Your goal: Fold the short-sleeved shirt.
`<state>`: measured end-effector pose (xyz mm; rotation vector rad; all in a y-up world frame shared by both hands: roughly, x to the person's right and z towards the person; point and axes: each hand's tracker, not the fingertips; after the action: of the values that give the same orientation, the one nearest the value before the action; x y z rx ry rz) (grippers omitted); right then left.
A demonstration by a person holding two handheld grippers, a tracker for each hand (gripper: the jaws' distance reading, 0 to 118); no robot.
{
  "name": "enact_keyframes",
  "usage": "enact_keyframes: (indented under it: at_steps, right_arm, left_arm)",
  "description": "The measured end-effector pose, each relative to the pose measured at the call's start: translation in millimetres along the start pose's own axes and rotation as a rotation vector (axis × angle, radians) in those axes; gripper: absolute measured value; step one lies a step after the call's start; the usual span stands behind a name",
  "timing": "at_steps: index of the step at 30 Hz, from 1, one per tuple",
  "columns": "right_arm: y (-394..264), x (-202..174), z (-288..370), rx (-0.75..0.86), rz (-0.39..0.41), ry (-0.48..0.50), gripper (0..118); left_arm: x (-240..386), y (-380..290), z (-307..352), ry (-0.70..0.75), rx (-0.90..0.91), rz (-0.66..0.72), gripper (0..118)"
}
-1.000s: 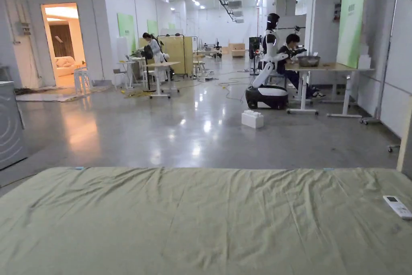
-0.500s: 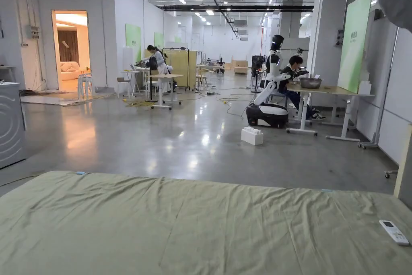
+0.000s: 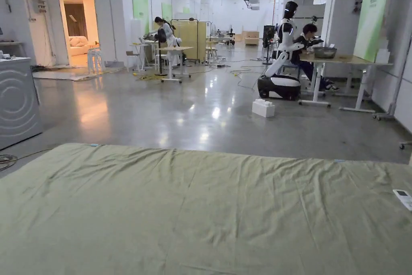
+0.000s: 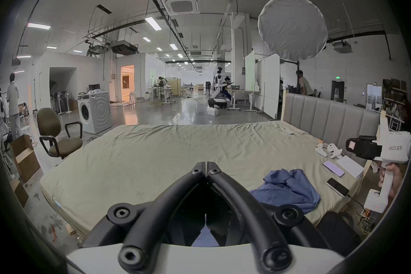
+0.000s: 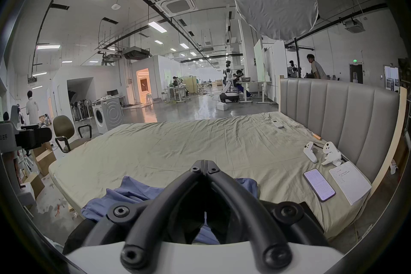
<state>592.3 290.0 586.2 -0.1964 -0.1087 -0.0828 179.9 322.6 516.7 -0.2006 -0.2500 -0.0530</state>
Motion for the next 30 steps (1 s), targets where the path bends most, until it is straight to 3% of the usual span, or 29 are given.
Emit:
enact_keyframes:
  at_steps: [5,9,11,12,13,15,17,20,27,29,30]
  right_arm:
    - [-15.9,8.4,-10.2,-0.048,-0.026,-0.011,1]
    - [-29.0,16.8,-19.2,-0.094,-0.049,-0.026,1]
    - [-36.1,22.4,-24.8,-0.123,-0.053,-0.038,1]
    - [-39.9,25.3,-26.8,-0.135,-0.058,-0.045,1]
    - [-43.8,28.9,-29.5,-0.151,-0.066,-0.053,1]
    - [-50.7,35.8,-33.3,-0.181,-0.082,-0.069,1]
    - [-57.7,42.7,-34.1,-0.207,-0.089,-0.091,1]
    - [-65.8,53.4,-32.7,-0.245,-0.097,-0.130,1]
    - [-77.6,71.0,-29.3,-0.298,-0.096,-0.188,1]
    - [-80.5,73.0,-31.6,-0.309,-0.094,-0.192,1]
    - [-81.2,73.3,-33.7,-0.316,-0.092,-0.191,1]
  left_arm:
    - [-9.3,-17.9,-54.3,-0.039,-0.118,0.026,0]
    - [-23.2,-41.5,-125.1,-0.102,-0.265,0.159,5]
    - [-30.8,-59.2,-168.4,-0.122,-0.338,0.242,26]
    - [-32.4,-67.8,-188.7,-0.121,-0.381,0.258,46]
    - [-33.0,-78.3,-211.5,-0.111,-0.412,0.222,59]
    - [-29.6,-98.2,-248.5,-0.067,-0.456,0.137,69]
    - [-25.9,-117.6,-283.2,-0.075,-0.549,0.092,69]
    - [-27.5,-143.8,-321.4,-0.095,-0.683,0.147,70]
    - [-11.6,-158.7,-342.6,-0.048,-0.730,0.068,68]
    - [-7.0,-158.9,-342.3,-0.052,-0.730,0.036,54]
    - [-4.4,-158.5,-341.9,-0.061,-0.723,0.030,26]
